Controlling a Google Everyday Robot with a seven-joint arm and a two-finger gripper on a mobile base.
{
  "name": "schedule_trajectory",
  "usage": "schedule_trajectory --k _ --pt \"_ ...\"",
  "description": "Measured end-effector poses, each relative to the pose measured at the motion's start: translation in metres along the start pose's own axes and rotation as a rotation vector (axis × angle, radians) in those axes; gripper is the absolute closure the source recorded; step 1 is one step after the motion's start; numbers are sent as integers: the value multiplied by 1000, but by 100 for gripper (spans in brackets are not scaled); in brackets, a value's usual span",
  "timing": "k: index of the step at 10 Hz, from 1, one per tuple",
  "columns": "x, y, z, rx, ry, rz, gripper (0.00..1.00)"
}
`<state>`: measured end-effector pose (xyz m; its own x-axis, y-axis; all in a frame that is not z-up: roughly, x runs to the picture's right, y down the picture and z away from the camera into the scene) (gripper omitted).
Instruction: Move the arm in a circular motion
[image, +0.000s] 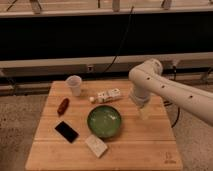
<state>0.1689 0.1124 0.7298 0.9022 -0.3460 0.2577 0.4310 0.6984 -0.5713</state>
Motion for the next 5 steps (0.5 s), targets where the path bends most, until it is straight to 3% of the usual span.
schedule_trajectory --k 5 --pt "2 -1 1 2 5 -39 20"
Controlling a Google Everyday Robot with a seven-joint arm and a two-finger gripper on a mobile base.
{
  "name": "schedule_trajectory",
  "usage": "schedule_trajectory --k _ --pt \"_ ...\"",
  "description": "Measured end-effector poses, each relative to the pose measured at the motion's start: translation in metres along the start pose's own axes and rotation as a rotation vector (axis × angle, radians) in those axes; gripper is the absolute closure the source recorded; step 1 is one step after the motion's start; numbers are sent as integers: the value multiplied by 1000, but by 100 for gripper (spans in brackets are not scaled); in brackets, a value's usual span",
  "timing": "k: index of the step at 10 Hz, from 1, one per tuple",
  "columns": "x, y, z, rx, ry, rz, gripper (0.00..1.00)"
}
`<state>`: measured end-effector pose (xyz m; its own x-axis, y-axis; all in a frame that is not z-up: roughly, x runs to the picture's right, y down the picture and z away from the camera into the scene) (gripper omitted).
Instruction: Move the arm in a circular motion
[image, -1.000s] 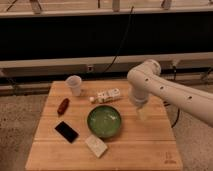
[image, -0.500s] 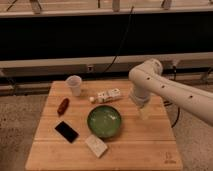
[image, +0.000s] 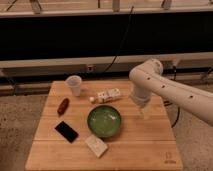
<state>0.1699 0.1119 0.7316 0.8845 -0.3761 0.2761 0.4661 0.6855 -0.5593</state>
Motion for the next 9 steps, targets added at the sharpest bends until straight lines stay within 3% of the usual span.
schedule_trajectory --k 4,9 --pt "4 2 0 -4 5 -36 20" --pt "-8 -6 0 0 12 -97 20"
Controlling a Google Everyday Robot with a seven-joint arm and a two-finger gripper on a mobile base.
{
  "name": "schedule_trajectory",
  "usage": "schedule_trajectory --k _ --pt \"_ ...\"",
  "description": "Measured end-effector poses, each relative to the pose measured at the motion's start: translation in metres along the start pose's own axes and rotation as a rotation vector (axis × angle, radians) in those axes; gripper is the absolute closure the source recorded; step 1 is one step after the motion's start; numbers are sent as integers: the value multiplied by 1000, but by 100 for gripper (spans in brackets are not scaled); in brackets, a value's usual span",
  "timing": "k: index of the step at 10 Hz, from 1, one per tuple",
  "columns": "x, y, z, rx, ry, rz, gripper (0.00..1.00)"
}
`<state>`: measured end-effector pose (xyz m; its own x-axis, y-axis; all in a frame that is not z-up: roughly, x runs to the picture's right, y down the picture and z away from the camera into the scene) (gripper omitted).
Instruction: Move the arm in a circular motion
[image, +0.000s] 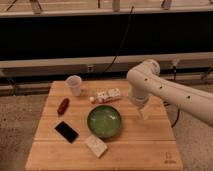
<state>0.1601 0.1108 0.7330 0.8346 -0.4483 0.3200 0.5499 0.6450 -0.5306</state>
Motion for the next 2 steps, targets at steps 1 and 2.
schedule_trajectory --k 1,2 --pt "1 1 1 -2 2 -7 20" --pt "-1 3 1 -4 5 -19 20"
